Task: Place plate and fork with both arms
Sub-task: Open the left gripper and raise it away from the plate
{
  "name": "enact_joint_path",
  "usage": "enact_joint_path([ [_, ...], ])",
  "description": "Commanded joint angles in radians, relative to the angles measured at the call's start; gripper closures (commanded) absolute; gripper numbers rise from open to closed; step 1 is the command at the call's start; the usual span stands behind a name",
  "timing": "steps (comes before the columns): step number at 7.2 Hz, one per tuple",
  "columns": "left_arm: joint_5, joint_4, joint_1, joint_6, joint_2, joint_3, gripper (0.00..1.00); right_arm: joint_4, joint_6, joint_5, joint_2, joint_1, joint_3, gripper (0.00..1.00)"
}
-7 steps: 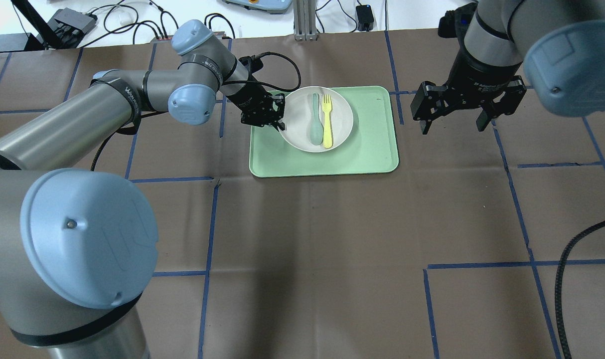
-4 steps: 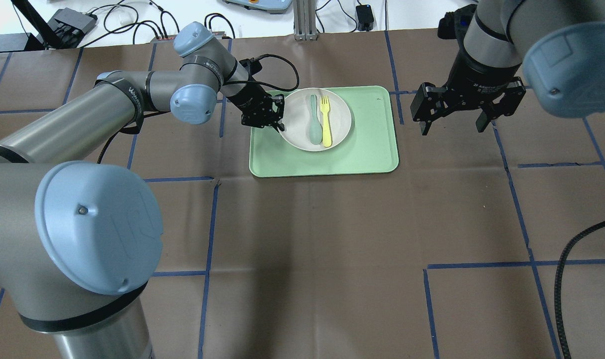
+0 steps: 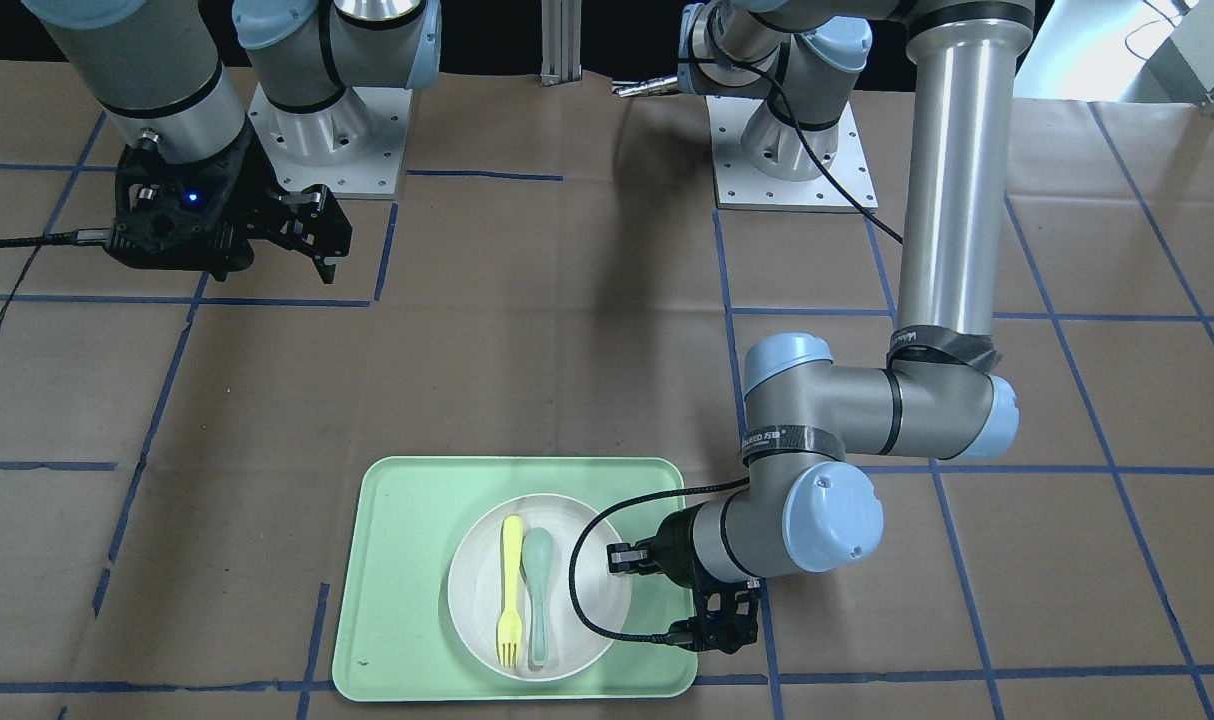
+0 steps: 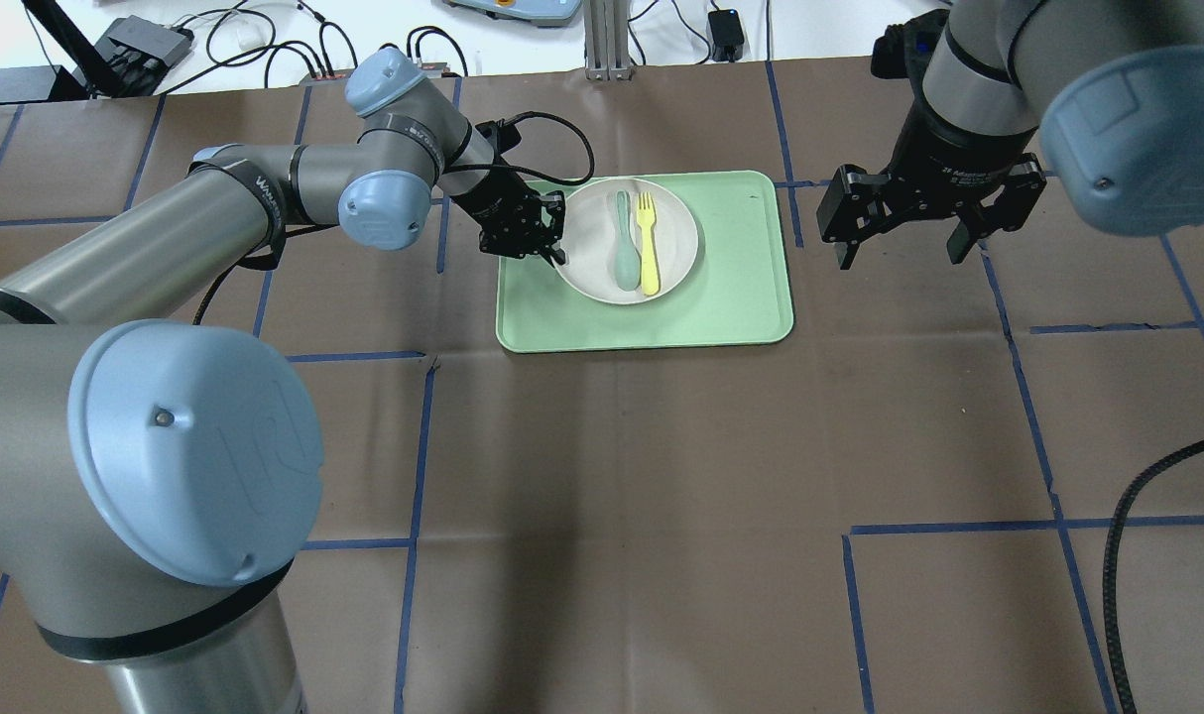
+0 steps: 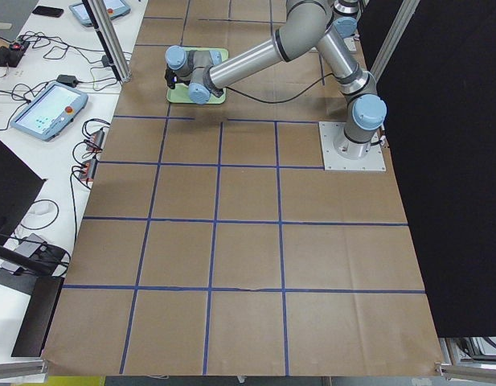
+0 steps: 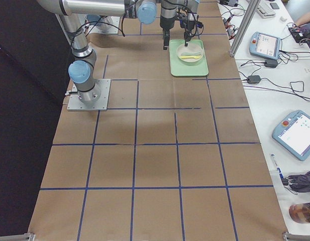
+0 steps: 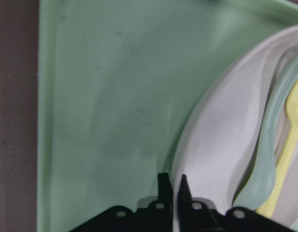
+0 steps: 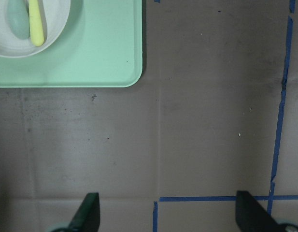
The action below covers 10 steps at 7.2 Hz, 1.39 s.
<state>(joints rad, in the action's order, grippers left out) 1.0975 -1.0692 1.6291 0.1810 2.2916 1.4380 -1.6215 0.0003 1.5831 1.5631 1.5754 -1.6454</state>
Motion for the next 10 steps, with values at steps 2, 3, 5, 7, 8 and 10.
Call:
enact_joint_path([
  [2,0.007,-0.043,0.001,0.000,-0.029,0.010,0.01,-0.001,0.001,0.000,0.000,0.000,-0.001,0.00],
  [3,0.045,-0.110,0.003,0.000,-0.073,-0.005,0.01,-0.001,0.000,0.000,0.000,0.000,-0.001,0.00],
  [5,0.246,-0.240,0.015,0.000,-0.220,-0.013,0.01,-0.001,0.001,0.000,0.000,0.000,-0.001,0.00],
  [7,0.381,-0.409,0.028,-0.040,-0.369,-0.010,0.01,0.002,0.001,0.000,0.000,0.000,-0.002,0.00],
  [8,0.445,-0.469,0.026,-0.133,-0.447,0.016,0.01,-0.001,0.001,0.000,0.000,0.002,-0.002,0.00],
  [10,0.522,-0.613,0.006,-0.167,-0.582,0.057,0.01,-0.007,0.001,0.000,0.000,0.003,-0.002,0.00],
])
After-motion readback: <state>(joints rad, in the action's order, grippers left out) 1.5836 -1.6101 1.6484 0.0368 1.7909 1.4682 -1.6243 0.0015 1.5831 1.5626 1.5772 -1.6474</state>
